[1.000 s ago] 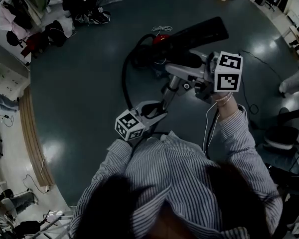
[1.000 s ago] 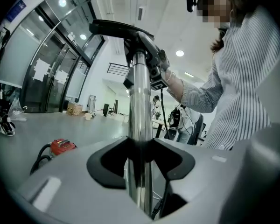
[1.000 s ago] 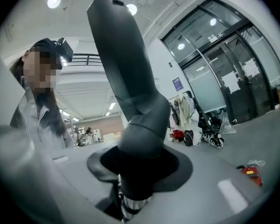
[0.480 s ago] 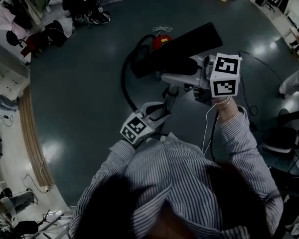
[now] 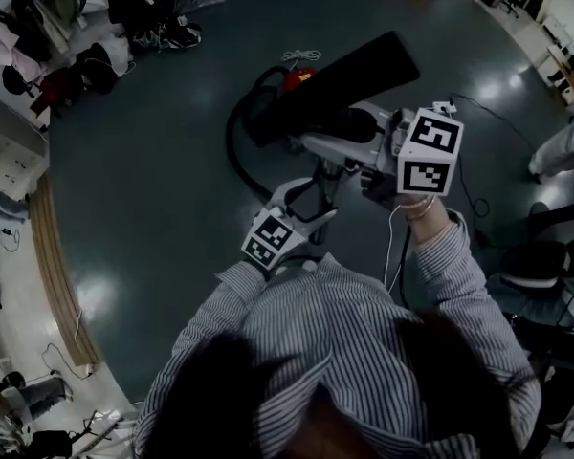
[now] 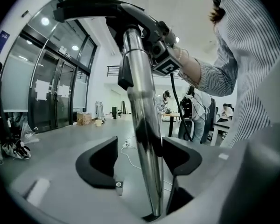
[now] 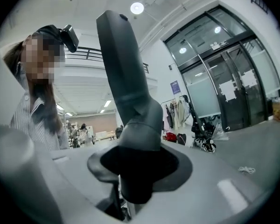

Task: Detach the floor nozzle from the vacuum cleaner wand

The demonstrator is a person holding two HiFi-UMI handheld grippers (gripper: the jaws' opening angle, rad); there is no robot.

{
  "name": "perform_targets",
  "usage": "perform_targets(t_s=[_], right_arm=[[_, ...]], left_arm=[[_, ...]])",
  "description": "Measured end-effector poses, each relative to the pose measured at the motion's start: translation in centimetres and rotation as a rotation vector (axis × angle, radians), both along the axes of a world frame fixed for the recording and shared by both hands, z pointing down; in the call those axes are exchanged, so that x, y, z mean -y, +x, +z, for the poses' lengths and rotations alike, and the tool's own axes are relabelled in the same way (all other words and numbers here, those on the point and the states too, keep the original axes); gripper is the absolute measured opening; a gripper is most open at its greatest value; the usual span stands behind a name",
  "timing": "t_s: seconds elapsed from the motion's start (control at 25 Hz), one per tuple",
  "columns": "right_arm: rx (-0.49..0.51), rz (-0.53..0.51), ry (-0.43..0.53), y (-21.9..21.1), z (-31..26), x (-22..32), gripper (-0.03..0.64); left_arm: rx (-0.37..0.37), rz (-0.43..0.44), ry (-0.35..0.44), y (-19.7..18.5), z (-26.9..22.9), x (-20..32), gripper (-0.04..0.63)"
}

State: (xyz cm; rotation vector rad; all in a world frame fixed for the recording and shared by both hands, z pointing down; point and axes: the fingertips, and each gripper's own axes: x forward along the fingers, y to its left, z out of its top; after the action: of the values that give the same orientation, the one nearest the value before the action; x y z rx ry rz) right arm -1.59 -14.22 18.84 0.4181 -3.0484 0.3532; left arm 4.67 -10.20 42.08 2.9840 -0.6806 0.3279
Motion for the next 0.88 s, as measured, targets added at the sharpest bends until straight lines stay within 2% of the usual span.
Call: perform_targets(t_s=[0.12, 0.16, 0.2, 0.28, 0.44, 0.64, 0.76, 0.88], right_arm=[[0.01, 0.042, -0.022, -0.1, 0.6, 0.2, 0.146], [0.016, 0.046, -0.031, -0.2, 0.9, 0.2, 0.146], [0.025, 0.049, -0.039, -0.2, 1.0, 0.2, 0.146], [0.044, 0.048, -0.055, -0.1, 1.3, 0.3, 0.146], [0.036, 0.02, -0.055, 0.0, 1.8, 0.4, 0.152], [0.005, -0.034, 0.002, -0.5, 1.9, -0.4, 0.161], [-0.023, -0.111, 0.036, -1.2, 1.6, -1.4, 0.158], [-0.009, -0.195, 0.056, -1.8, 0.9, -2.5, 0.155]], left_arm=[[-0.024, -0.006, 0.018, 1.3, -0.6, 0.0, 0.306], [-0.032, 0.007, 0.022, 1.9, -0.8, -0.1, 0.269], [-0.042, 0.023, 0.013, 2.3, -1.0, -0.3, 0.191], [-0.067, 0.039, -0.039, 2.2, -0.9, -0.5, 0.152], [-0.097, 0.057, -0.104, 0.9, -1.0, -0.8, 0.141], [-0.101, 0.087, -0.115, -0.4, -1.2, -1.3, 0.137], [-0.136, 0.147, -0.125, -0.8, -1.7, -2.1, 0.137], [-0.187, 0.225, -0.132, -1.1, -2.4, -3.0, 0.137]])
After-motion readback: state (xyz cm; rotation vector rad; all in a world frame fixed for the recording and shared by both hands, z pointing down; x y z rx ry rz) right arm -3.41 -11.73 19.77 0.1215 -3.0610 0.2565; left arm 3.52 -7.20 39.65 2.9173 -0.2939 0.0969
